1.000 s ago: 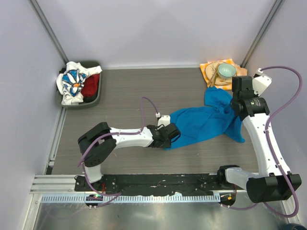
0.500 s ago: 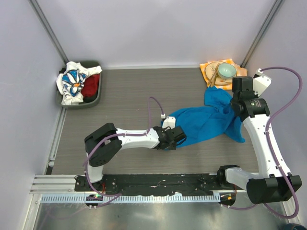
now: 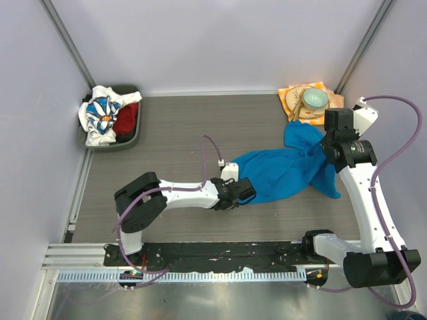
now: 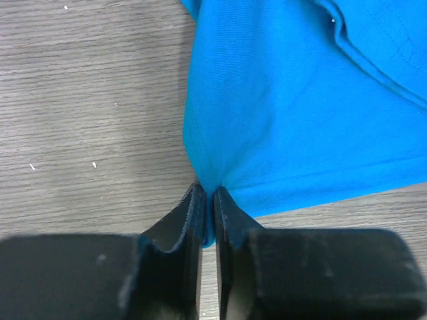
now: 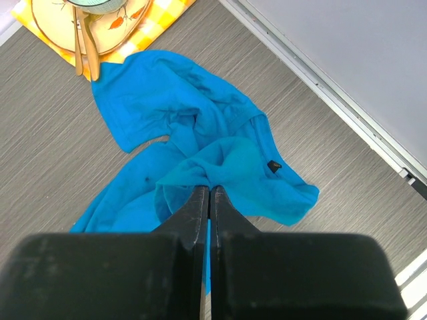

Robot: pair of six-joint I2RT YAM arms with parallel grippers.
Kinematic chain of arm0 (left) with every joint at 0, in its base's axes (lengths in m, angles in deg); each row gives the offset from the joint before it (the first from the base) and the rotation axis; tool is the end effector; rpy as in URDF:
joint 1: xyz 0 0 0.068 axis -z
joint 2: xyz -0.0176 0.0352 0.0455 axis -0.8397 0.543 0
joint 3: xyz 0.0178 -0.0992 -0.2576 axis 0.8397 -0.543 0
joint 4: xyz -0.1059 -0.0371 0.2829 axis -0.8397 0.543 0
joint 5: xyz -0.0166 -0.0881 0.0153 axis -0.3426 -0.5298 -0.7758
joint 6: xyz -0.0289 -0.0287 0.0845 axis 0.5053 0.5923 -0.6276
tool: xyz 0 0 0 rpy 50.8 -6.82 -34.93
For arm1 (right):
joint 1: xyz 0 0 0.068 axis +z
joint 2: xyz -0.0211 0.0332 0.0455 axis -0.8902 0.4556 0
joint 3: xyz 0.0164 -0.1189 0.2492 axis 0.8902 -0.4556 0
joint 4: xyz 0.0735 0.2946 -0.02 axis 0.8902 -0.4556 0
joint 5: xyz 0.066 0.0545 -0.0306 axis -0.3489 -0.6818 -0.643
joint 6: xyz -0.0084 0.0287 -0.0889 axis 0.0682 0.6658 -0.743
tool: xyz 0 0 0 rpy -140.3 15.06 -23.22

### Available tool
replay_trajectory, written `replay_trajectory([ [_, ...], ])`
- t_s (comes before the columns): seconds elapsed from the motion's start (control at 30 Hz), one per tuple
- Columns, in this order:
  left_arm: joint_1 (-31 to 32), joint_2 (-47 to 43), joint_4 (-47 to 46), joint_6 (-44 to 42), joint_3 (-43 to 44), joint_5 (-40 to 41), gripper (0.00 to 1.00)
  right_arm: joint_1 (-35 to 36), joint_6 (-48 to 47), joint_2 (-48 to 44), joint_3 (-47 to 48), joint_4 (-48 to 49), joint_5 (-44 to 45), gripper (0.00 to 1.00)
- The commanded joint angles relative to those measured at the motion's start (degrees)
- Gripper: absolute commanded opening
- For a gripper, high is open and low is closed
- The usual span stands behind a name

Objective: Fold and stack the t-shirts

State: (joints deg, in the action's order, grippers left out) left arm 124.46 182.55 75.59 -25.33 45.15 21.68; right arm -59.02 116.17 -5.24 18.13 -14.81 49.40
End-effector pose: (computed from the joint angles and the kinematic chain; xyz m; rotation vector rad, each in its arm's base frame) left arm 0.1931 -0.3611 0.0775 0.0508 2.5767 -0.0875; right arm 0.2885 -0.0295 0.3570 0.8334 1.9931 -0.3426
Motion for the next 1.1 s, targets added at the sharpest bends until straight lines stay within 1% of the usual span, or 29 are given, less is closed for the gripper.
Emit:
replay_trajectory([
  [0.0,2.0,8.0,8.5,3.7,-6.3,-12.3,0.02,-0.3,-0.3,-2.0,0.2,2.4,-0.1,0.01],
  [0.03,2.1,7.7,8.7,3.9,-6.3,-12.0,0.00,-0.2,-0.3,-2.1,0.1,2.4,-0.5,0.01],
  [0.13,2.1,4.9,10.6,4.3,-6.1,-10.9,0.00,-0.3,-0.4,-2.0,0.1,2.4,-1.5,0.01],
  [0.17,2.2,3.3,11.9,4.5,-6.2,-9.1,0.00,-0.2,-0.5,-1.8,0.1,2.4,-2.5,0.01],
  [0.23,2.1,-2.6,14.4,4.6,-5.7,-6.8,0.00,-0.2,-1.1,-1.6,0.4,2.6,-4.1,0.01],
  [0.27,2.1,-4.7,15.8,4.6,-5.0,-4.2,0.00,-0.2,-1.5,-1.6,0.6,2.8,-6.0,0.01],
  [0.3,1.9,-6.8,19.9,4.5,-3.0,-2.5,0.00,-0.2,-1.9,-1.5,1.0,2.8,-6.8,0.01],
  [0.33,1.4,-11.8,21.8,4.2,-1.8,-1.0,0.00,-0.3,-2.6,-1.5,2.7,2.8,-7.4,0.01],
  [0.37,1.0,-14.3,24.3,4.1,-0.4,2.5,0.00,-0.2,-2.8,-1.7,3.6,2.7,-8.4,0.01],
  [0.4,0.2,-17.1,28.4,3.9,2.8,4.3,0.00,-0.3,-3.3,-2.0,4.6,2.7,-9.2,0.01],
  [0.43,-0.4,-22.0,30.8,3.8,4.5,6.1,0.00,-0.2,-4.0,-2.1,7.0,2.7,-10.2,0.01],
  [0.47,-0.9,-24.7,32.7,3.1,6.3,9.8,0.00,-0.3,-4.3,-2.1,8.4,2.8,-13.3,0.01],
  [0.5,-2.1,-26.9,35.9,2.6,10.0,11.3,0.00,-0.3,-4.9,-1.6,9.8,2.7,-15.3,0.01],
  [0.53,-2.7,-30.9,37.4,2.0,12.2,13.1,0.00,-0.3,-5.5,-1.0,13.6,2.3,-17.1,0.01],
  [0.57,-4.3,-32.4,38.7,0.8,16.3,15.3,0.00,-0.3,-6.8,-0.2,15.9,1.1,-21.7,0.01],
  [0.6,-5.0,-33.8,40.1,0.2,18.3,16.4,0.00,-0.3,-7.6,1.0,18.4,0.0,-23.6,0.01],
  [0.63,-5.6,-35.2,42.1,-0.5,20.3,17.3,0.00,-0.2,-8.2,3.1,24.0,-1.1,-25.8,0.01],
  [0.67,-6.3,-37.2,42.9,-1.2,22.3,18.2,0.00,-0.2,-9.2,4.2,26.8,-3.0,-27.6,0.01],
  [0.7,-7.5,-38.3,43.4,-2.8,26.1,20.0,0.00,-0.2,-9.5,4.8,29.4,-3.6,-30.8,0.01],
  [0.77,-8.8,-40.4,44.6,-4.6,31.9,21.5,0.00,-0.2,-9.5,5.5,36.0,-3.3,-34.5,0.01],
  [0.8,-9.8,-40.8,45.1,-6.0,34.1,22.7,0.00,-0.2,-9.3,5.9,38.3,-3.4,-37.8,0.01],
  [0.83,-10.0,-41.2,46.3,-6.7,36.4,23.6,0.00,-0.1,-9.2,6.5,43.9,-3.8,-41.8,0.01],
  [0.87,-10.0,-41.7,46.7,-7.5,40.9,24.4,0.00,-0.2,-9.2,7.7,46.9,-4.6,-43.9,0.01],
  [0.9,-10.0,-41.9,47.1,-8.7,43.1,25.2,0.00,-0.2,-8.5,8.5,49.9,-5.1,-45.1,0.01],
  [0.93,-10.0,-42.1,47.2,-9.7,45.2,26.3,0.00,-0.2,-8.5,9.1,55.6,-5.3,-48.5,0.01],
  [0.97,-10.1,-42.4,47.2,-10.5,48.9,26.9,0.00,-0.2,-8.4,10.1,58.1,-5.2,-50.4,0.01],
  [1.0,-10.0,-42.9,47.1,-11.1,50.4,27.7,0.00,-0.1,-7.6,10.3,60.3,-5.0,-51.7,0.01],
  [1.03,-10.0,-43.2,46.7,-13.1,51.8,28.4,0.00,-0.2,-7.1,10.3,63.0,-4.3,-54.9,0.01],
  [1.07,-10.0,-43.5,46.0,-14.1,54.3,28.7,0.00,-0.1,-6.6,9.6,63.6,-1.9,-56.2,0.01],
])
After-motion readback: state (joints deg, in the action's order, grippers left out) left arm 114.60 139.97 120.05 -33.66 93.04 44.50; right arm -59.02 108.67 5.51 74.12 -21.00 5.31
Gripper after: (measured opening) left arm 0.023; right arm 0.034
